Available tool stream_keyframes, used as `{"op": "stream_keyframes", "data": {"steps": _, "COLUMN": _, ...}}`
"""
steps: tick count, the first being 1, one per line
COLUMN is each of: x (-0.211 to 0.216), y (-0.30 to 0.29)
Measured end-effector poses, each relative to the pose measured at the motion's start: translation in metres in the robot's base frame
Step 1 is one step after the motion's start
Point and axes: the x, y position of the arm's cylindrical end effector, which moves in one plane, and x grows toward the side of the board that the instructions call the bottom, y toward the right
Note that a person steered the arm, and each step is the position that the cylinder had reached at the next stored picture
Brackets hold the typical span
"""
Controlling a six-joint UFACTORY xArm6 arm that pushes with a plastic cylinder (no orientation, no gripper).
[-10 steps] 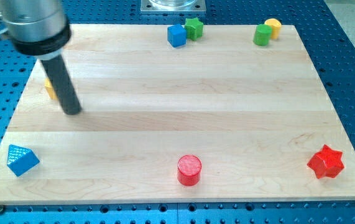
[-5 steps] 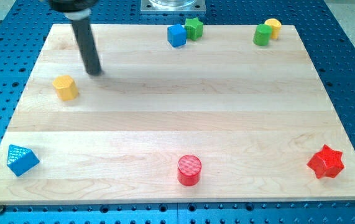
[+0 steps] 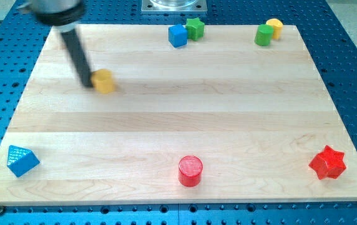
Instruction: Move the hexagon to the bottom of the cube
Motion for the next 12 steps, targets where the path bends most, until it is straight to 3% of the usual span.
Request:
{"op": "stream_keyframes", "data": {"steps": 1, "x": -0.010, "y": 0.092}}
{"op": "stream_keyframes", "data": {"steps": 2, "x": -0.003, "y": 0.026}}
{"op": "stream_keyframes", "data": {"steps": 3, "x": -0.012, "y": -0.004}}
{"op": "stream_keyframes", "data": {"steps": 4, "x": 0.075, "y": -0.030}}
{"op": "stream_keyframes", "data": {"steps": 5, "x": 0.083, "y": 0.051}}
{"op": "stream_keyframes", "data": {"steps": 6, "x": 0.031, "y": 0.089}}
{"op": "stream_keyframes", "data": {"steps": 7, "x": 0.079, "y": 0.098}}
{"op": "stream_keyframes", "data": {"steps": 8, "x": 0.102, "y": 0.062}}
{"op": "stream_keyframes", "data": {"steps": 9, "x": 0.068, "y": 0.004}}
{"op": "stream_keyframes", "data": {"steps": 11, "x": -0.044, "y": 0.136}}
{"op": "stream_keyframes", "data": {"steps": 12, "x": -0.026, "y": 0.120}}
